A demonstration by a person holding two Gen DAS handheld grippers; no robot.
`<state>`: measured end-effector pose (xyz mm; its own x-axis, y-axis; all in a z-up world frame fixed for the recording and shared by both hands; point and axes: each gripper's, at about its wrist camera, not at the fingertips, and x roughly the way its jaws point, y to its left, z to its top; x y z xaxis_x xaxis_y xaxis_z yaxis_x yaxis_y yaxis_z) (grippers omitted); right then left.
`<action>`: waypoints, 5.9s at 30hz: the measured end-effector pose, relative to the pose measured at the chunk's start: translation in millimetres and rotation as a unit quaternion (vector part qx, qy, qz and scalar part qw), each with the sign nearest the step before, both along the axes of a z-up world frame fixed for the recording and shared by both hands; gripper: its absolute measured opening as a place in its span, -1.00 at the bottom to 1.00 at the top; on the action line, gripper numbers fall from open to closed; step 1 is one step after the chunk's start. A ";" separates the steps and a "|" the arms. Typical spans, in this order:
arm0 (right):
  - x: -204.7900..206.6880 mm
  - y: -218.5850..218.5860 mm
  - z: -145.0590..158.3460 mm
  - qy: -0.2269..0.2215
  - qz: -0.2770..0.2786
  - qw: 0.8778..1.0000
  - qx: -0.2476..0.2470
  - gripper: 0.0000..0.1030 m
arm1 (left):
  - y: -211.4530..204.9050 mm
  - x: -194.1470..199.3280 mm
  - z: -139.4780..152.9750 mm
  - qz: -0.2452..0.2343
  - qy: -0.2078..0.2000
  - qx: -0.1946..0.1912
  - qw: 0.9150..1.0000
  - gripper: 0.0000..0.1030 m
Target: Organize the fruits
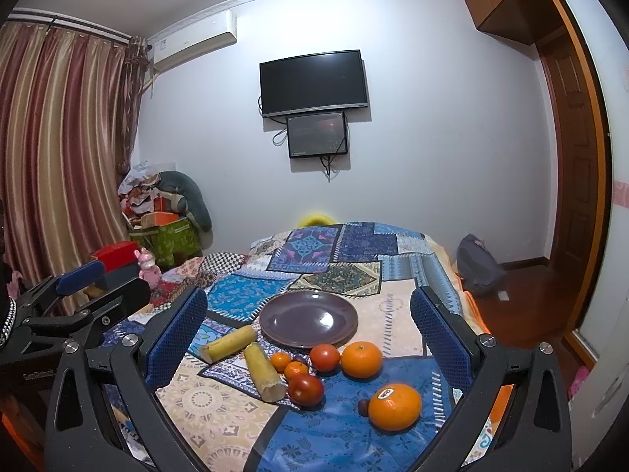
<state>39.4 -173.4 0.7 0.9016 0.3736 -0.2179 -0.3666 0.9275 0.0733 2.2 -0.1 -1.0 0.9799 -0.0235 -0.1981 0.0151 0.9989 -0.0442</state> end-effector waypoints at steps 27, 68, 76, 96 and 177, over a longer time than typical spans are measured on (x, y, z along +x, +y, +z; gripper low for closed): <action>1.8 1.1 -0.3 -0.002 0.000 1.000 0.002 1.00 | 0.8 -4.1 2.6 0.001 -0.004 -0.006 1.000 1.00; 79.8 -66.5 -92.4 0.208 -0.039 0.977 -0.020 0.54 | -56.4 125.1 -70.5 -0.108 0.199 0.003 0.974 0.25; 94.1 -71.4 -121.5 0.266 -0.031 0.963 -0.018 0.38 | -68.6 154.0 -103.6 -0.125 0.249 0.003 0.960 0.25; 112.9 -67.7 -145.4 0.330 0.012 0.944 -0.017 0.31 | -81.7 199.7 -135.9 -0.150 0.315 -0.019 0.937 0.25; 133.5 -90.9 -105.5 0.280 0.001 0.960 -0.002 0.28 | -104.8 236.5 -102.4 -0.121 0.282 0.024 0.951 0.24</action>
<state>172.9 -264.3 -104.8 0.6424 0.3731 -0.6695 -0.2715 0.9277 0.2565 238.6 -105.0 -103.3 0.6843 -0.2136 -0.6972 0.2327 0.9701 -0.0688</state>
